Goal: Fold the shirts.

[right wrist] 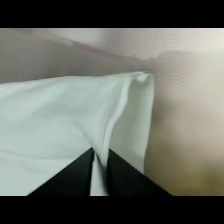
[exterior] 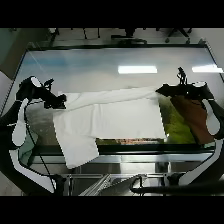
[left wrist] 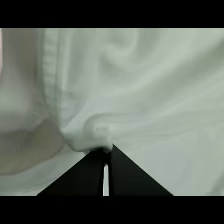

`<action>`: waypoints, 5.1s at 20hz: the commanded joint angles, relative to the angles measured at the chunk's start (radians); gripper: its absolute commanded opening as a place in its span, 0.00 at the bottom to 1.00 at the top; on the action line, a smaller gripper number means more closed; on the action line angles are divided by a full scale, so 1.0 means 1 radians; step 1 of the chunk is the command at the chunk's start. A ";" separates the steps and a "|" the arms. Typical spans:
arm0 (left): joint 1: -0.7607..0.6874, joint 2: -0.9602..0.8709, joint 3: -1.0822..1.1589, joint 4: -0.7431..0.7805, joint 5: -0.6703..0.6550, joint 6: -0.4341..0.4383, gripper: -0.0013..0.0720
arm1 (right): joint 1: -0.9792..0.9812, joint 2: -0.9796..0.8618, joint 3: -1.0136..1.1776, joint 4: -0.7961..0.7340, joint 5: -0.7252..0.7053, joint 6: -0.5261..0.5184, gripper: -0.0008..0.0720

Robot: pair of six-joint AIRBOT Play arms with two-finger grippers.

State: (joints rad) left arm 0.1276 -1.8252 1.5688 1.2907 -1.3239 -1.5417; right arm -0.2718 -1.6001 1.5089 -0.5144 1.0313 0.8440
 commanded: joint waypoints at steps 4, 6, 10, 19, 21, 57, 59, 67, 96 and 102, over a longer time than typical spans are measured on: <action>0.006 0.001 0.210 -0.035 -0.147 -0.005 0.85 | -0.048 0.085 0.001 -0.032 0.122 0.019 0.39; 0.006 0.002 0.304 -0.035 -0.243 -0.013 0.98 | -0.088 0.142 0.001 -0.084 0.163 0.062 0.39; 0.013 0.043 0.306 -0.034 -0.450 -0.031 0.98 | -0.141 0.237 -0.053 -0.191 0.272 0.114 0.38; 0.013 0.524 -0.586 -0.016 -0.269 -0.026 0.98 | -0.136 0.353 -0.382 -0.177 0.256 0.084 0.38; 0.016 0.589 -0.706 0.021 -0.204 -0.028 0.98 | -0.136 0.355 -0.394 -0.175 0.260 0.084 0.38; 0.110 0.428 -0.745 -0.245 -0.125 0.181 0.05 | -0.097 0.355 -0.709 -0.295 0.278 0.128 0.31; 0.110 0.428 -0.736 -0.245 -0.163 0.199 0.05 | -0.079 0.368 -0.707 -0.272 0.291 0.120 0.07; 0.110 0.655 -0.697 -0.027 -0.252 0.123 0.04 | -0.114 0.619 -0.707 -0.612 0.303 0.352 0.03; -0.019 -0.222 0.487 -0.325 -0.251 0.102 0.96 | 0.084 0.219 -0.182 -0.503 -0.240 0.182 0.74; -0.019 -0.222 0.486 -0.380 -0.301 0.078 0.96 | 0.085 0.136 -0.182 -0.407 -0.074 0.244 0.67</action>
State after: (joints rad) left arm 0.1089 -2.0457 2.0468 0.9554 -1.5951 -1.4517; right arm -0.1883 -1.4284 1.3273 -0.9791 0.8497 1.0660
